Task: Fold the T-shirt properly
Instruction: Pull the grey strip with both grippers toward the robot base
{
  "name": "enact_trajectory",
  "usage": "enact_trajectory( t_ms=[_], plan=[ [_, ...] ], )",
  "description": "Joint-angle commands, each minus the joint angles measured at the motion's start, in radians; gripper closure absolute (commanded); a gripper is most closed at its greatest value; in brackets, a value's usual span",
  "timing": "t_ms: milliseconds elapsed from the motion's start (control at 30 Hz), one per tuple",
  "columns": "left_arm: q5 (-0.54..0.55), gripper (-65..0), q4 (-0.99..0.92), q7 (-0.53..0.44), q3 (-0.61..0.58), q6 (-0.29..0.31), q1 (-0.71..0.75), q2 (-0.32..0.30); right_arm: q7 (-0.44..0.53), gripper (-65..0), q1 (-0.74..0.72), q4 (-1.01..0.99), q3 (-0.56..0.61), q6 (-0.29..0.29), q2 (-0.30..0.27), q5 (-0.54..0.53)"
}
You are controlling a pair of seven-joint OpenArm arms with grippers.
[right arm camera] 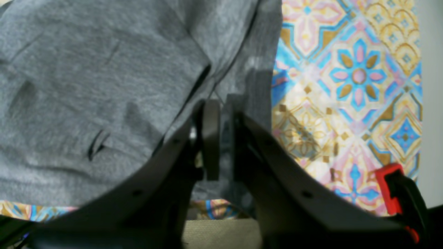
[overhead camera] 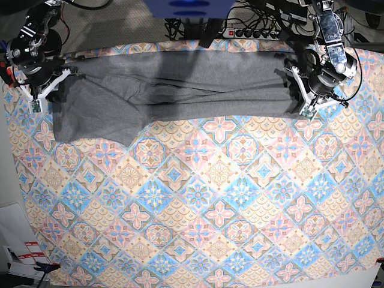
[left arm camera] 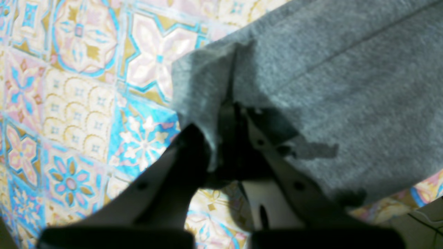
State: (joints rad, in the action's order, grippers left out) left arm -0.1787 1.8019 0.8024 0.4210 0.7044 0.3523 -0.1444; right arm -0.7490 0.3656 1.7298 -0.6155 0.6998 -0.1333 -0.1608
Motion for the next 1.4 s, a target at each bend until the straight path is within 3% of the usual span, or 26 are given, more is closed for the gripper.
enact_trajectory(
  t_ms=[0,167,267,367,433,567,833,1000,1167,1367],
  plan=[
    [-0.009,0.0,-0.009,-0.01,0.002,-0.006,0.0,-0.008,0.018,-4.2,-0.004,0.016,-0.005,-0.002,-0.015,-0.01],
    [-0.084,0.0,-0.155,-0.008,-0.035,-0.006,-0.034,-0.005,0.016,-4.6,-0.004,0.016,-0.005,-0.002,-0.015,-0.01],
    [-0.13,-9.0,-0.21,-0.002,-0.03,-0.006,-0.055,0.016,0.016,-6.5,-0.004,0.016,-0.005,-0.002,-0.015,-0.01],
    [-0.152,-19.1,-0.207,-0.004,-0.029,-0.006,-0.049,0.038,0.016,-13.5,-0.004,0.016,-0.005,-0.002,-0.015,-0.01],
    [-0.152,-21.7,-0.207,-0.002,-0.012,-0.006,-0.048,0.044,0.016,-18.3,-0.004,0.016,-0.005,-0.002,-0.015,-0.01],
    [-0.147,-21.9,-0.195,-0.002,-0.003,-0.006,-0.048,0.045,0.016,-23.3,-0.006,0.016,-0.005,-0.002,-0.013,-0.01],
    [-0.069,-21.8,0.094,-0.001,-0.001,-0.006,0.049,0.067,0.016,-23.7,-0.01,0.014,-0.004,-0.002,-0.013,-0.01],
    [-0.064,-21.8,0.137,-0.001,-0.001,-0.006,0.077,0.07,0.016,-23.7,-0.012,0.014,-0.004,-0.002,0.002,-0.007],
    [-0.041,-21.8,0.209,-0.008,0.148,-0.006,0.081,0.173,0.023,-23.7,-0.012,-0.038,-0.004,-0.002,0.004,-0.007],
    [-0.028,-22.1,0.192,-0.008,0.29,-0.006,0.078,0.236,0.023,-23.7,-0.033,-0.057,-0.004,-0.002,0.004,-0.007]
  ],
)
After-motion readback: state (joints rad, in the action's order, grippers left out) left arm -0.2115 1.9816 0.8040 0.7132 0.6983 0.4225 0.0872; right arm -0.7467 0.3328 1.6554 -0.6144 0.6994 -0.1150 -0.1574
